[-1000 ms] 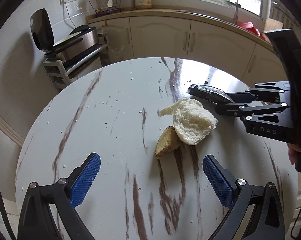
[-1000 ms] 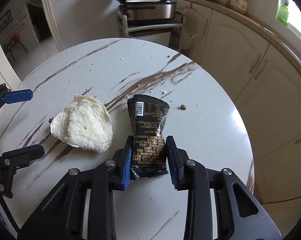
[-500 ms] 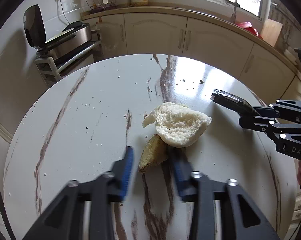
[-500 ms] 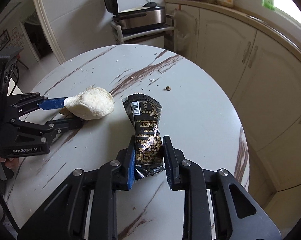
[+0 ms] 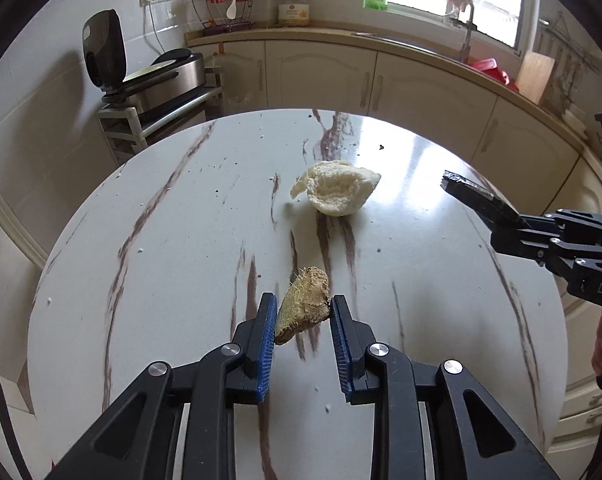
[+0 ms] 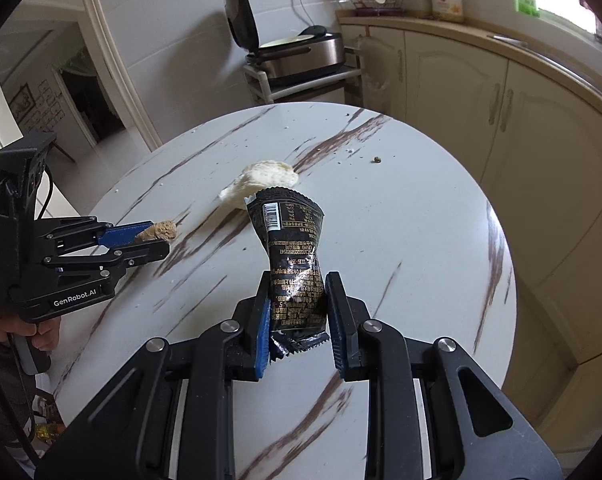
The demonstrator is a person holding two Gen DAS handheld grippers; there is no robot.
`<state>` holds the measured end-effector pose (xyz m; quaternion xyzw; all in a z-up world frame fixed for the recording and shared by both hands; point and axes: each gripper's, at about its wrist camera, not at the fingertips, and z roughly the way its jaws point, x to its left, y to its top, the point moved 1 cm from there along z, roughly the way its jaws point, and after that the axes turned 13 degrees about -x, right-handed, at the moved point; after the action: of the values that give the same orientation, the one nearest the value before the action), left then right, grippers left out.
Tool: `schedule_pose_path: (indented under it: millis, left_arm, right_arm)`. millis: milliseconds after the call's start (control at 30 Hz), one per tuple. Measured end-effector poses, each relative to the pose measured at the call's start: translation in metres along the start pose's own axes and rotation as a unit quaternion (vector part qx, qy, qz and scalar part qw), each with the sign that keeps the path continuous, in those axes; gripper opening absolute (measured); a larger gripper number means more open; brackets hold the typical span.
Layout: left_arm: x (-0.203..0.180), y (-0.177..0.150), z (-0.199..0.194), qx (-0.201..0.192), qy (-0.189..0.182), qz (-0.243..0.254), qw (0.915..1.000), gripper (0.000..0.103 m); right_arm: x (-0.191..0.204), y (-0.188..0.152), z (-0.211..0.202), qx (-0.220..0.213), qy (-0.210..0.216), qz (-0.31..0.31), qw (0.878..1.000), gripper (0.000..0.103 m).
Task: Collect trash
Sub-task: 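Grasp the black snack packet with the right tool while the left tool grasps a ginger piece, then carry the packet and ginger over the blue bin and open both tools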
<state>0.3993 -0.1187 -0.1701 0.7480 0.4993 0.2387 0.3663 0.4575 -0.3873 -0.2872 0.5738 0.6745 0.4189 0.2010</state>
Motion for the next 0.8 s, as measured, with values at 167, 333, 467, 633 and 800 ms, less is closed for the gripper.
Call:
schedule_pose_path:
  millis: [167,333,467,633,800]
  left_arm:
    - [-0.032,-0.006,-0.05,-0.031,-0.015,0.018,0.9993,0.023]
    - [-0.075,-0.015,-0.09,-0.05,-0.047,0.04,0.9969,0.023]
    - [-0.131,-0.02,-0.108,-0.056,-0.086,0.068,0.9924,0.023]
    - [-0.212,-0.022,-0.103,-0.045,-0.138,0.109,0.9835,0.023]
    - [-0.277,-0.028,-0.065,-0.012,-0.174,0.146,0.9737,0.023]
  right_arm:
    - [0.015,-0.011,-0.039,-0.026,0.009,0.012,1.0,0.023]
    - [0.009,-0.025,-0.1,-0.07,-0.003,0.034,0.997,0.023]
    - [-0.023,-0.047,-0.161,-0.116,-0.045,0.072,0.99,0.023]
    - [-0.076,-0.092,-0.219,-0.146,-0.137,0.129,0.971,0.024]
    - [-0.118,-0.15,-0.235,-0.134,-0.178,0.19,0.956,0.024]
